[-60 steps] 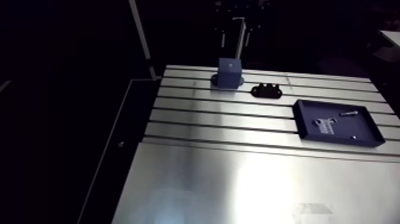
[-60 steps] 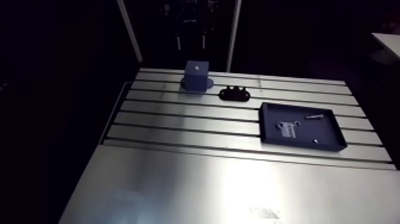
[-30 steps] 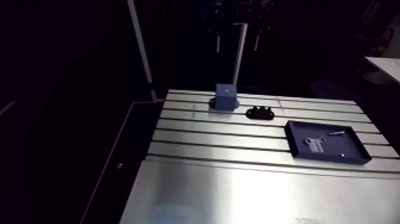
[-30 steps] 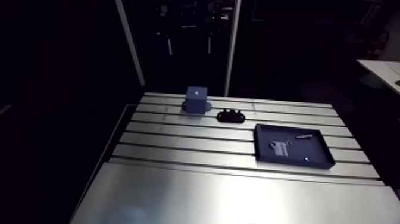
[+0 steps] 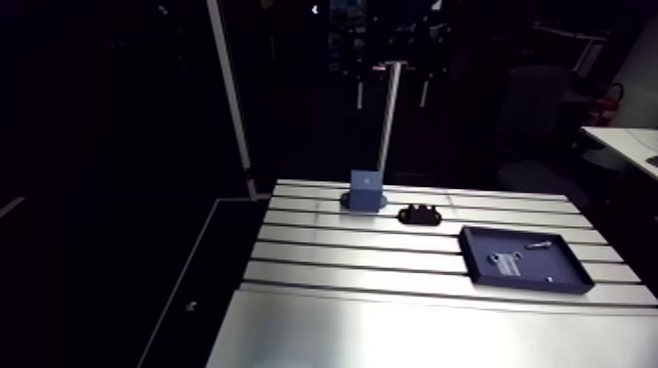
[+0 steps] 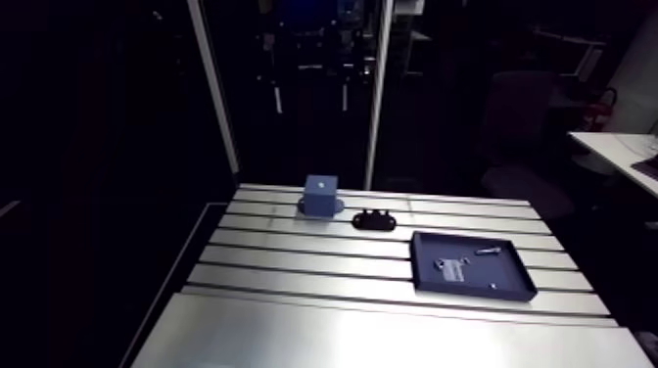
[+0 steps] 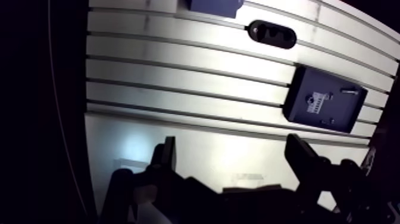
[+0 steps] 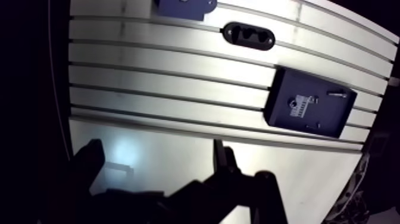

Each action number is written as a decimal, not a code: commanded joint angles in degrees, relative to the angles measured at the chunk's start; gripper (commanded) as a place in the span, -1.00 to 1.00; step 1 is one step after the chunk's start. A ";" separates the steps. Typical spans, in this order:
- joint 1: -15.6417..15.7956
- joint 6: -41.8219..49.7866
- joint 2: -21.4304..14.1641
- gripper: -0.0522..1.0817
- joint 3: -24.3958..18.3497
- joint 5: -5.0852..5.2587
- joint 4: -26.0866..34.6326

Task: Pick up the M10 bolt and insert it into the hex recess until seated.

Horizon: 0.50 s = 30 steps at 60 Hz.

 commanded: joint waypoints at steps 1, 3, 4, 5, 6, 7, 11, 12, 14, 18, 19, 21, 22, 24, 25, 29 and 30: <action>-1.11 -0.03 -1.62 -0.89 0.41 -0.08 0.76; -1.37 -0.03 -1.62 -0.89 0.15 -0.15 0.85; -1.49 -0.10 -1.62 -0.89 -0.11 -0.32 1.02; -1.49 -0.10 -1.62 -0.89 -0.11 -0.32 1.02; -1.58 -0.11 -1.62 -0.89 -0.30 -0.49 1.41; -1.58 -0.11 -1.62 -0.89 -0.30 -0.49 1.41; -1.68 -0.19 -1.78 -0.89 -0.59 -1.08 2.94; -1.68 -0.20 -2.09 -0.89 -0.52 -1.20 3.50; -1.68 -0.20 -2.51 -0.89 -0.51 -1.22 3.80; -1.68 -0.20 -3.08 -0.89 -0.36 -1.15 4.03; -1.68 -0.20 -3.08 -0.89 -0.36 -1.15 4.03; -1.68 -0.20 -3.35 -0.89 -0.33 -1.14 4.28; -1.68 -0.20 -3.35 -0.89 -0.33 -1.14 4.28; -1.68 -0.20 -3.52 -0.89 -0.26 -1.13 4.45; -1.76 -0.20 -3.70 -0.89 -0.17 -1.13 4.54; -1.99 -0.20 -3.81 -0.89 0.00 -1.06 4.65; -1.99 -0.20 -3.81 -0.89 0.00 -1.06 4.65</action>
